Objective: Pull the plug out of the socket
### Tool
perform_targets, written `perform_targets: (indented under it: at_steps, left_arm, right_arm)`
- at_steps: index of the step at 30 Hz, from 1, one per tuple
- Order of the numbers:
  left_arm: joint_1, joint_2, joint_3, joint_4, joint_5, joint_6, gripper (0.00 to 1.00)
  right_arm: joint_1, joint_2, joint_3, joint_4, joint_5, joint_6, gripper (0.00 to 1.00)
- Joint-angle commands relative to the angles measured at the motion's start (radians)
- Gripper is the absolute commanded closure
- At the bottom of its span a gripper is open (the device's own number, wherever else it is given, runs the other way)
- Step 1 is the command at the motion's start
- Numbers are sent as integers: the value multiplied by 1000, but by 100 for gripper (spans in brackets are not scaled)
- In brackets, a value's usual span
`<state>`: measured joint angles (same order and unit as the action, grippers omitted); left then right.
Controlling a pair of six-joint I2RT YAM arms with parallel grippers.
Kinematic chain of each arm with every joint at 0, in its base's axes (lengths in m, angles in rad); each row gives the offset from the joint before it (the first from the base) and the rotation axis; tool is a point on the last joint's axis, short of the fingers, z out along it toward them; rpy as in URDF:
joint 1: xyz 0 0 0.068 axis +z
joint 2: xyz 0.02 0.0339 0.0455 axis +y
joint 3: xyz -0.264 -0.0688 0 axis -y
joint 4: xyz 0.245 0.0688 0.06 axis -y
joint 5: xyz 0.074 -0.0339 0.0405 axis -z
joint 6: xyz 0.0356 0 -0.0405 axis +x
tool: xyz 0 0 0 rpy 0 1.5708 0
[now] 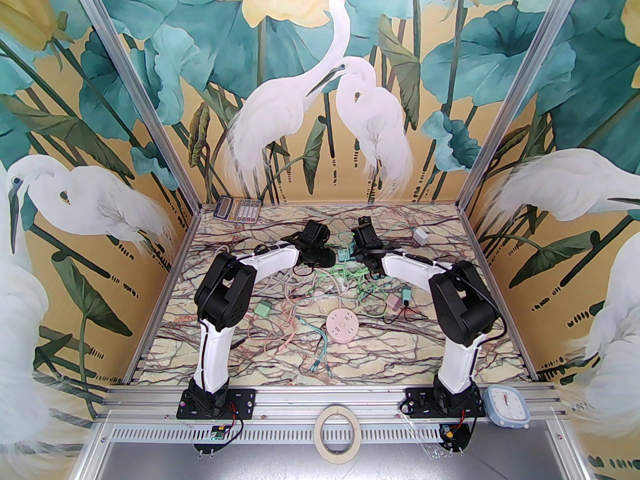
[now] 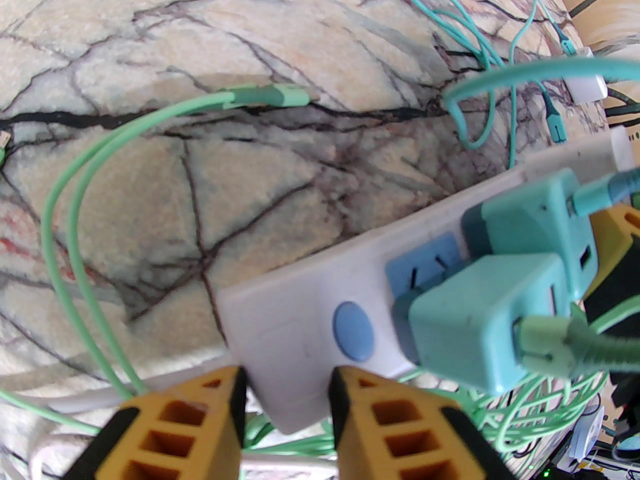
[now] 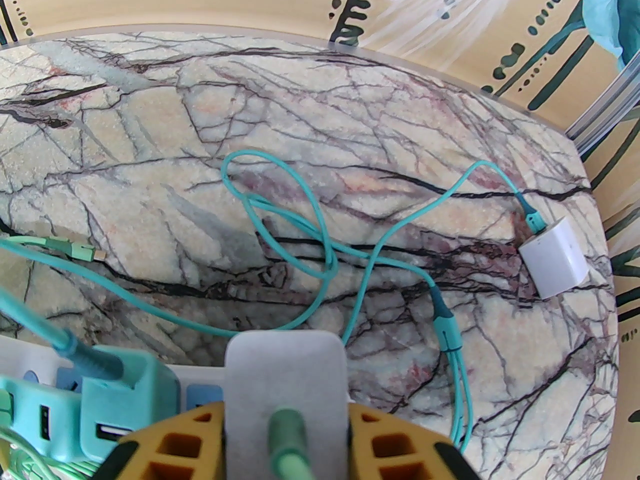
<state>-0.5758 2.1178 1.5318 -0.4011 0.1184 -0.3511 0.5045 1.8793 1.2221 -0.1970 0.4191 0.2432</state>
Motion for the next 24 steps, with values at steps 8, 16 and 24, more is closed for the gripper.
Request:
perform_targets:
  at_steps: [8,16,24]
  left_arm:
    - [-30,123,-32,-143,-22,14,65]
    - [-35,129,-27,-149,-20,15,66]
    - [-37,136,-20,-151,-15,17,66]
  right_arm:
    - [-149,-87,-91,54,-378,161,71]
    - [-58,-61,-32,-27,-188,39,70]
    - [72,11,31,-71,36,-93,69]
